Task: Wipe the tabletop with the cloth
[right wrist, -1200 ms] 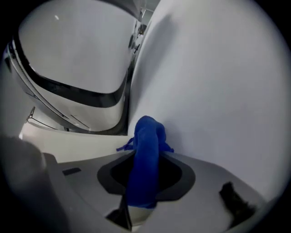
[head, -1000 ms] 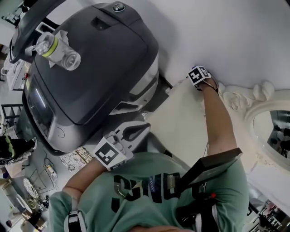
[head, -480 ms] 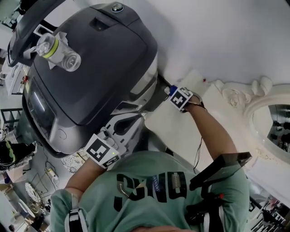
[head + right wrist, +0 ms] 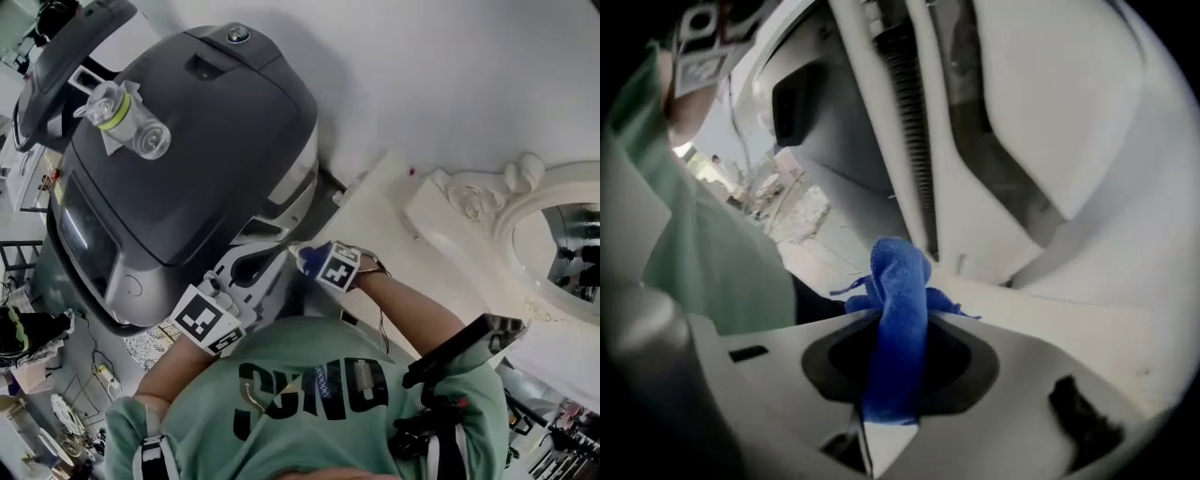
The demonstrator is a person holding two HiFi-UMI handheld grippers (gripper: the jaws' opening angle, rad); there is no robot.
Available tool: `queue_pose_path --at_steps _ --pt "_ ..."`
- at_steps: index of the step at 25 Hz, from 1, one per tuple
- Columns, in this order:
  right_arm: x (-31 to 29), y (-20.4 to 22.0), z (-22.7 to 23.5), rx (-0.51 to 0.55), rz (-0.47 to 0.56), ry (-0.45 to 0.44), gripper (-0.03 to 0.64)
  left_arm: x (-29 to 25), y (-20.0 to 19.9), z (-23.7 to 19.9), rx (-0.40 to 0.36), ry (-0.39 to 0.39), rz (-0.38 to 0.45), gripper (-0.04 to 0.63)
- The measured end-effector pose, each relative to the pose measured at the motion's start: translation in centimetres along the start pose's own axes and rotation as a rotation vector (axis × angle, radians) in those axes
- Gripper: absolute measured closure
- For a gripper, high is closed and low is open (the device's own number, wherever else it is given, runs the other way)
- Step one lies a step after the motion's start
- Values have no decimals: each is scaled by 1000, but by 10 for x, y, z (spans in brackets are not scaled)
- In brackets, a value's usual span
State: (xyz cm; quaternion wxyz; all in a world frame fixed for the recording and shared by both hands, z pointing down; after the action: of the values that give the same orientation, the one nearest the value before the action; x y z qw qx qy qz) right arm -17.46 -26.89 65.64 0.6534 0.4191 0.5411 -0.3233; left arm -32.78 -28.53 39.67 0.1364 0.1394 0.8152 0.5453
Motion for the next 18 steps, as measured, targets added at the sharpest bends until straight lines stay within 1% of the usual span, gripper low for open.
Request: queue_pose_path --at_steps 3,4,5,6,8,10,12,14,16,18 --pt "29 6 123 -61 -33 317 518 7 3 1 -1 -1 -5 598" --pt "35 10 161 -73 -68 397 518 9 4 0 0 -4 -6 598" --pt "38 16 192 -87 -112 446 518 11 5 0 3 -8 -8 598" --pt "38 23 219 -99 -165 476 518 14 5 -1 6 -12 -10 598" --pt "34 39 258 -125 -290 500 518 19 7 -1 11 -21 -15 598" --pt "29 56 286 -149 -405 521 517 24 7 -2 16 -30 -18 598" --pt "23 71 305 -187 -481 539 517 29 8 -3 20 -41 -20 598" --pt "16 83 316 -248 -512 533 515 33 8 -4 26 -50 -22 598" --pt "12 91 320 -298 -519 520 516 34 9 -6 30 -53 -22 598" --pt "13 92 319 -297 -522 509 520 34 10 -7 34 -52 -20 598"
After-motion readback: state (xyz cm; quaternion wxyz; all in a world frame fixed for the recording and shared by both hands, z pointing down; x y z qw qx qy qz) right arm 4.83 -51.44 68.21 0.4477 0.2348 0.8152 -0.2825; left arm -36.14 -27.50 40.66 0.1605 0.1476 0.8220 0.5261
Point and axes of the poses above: the fingertips, and each gripper's own axes: x backward along the fingers, z to its right, y out of its underside, the point moved 7 cm from there along x, backward along the fingers, and after that the axes turned 9 degrees about y, right-handed, at the moved point
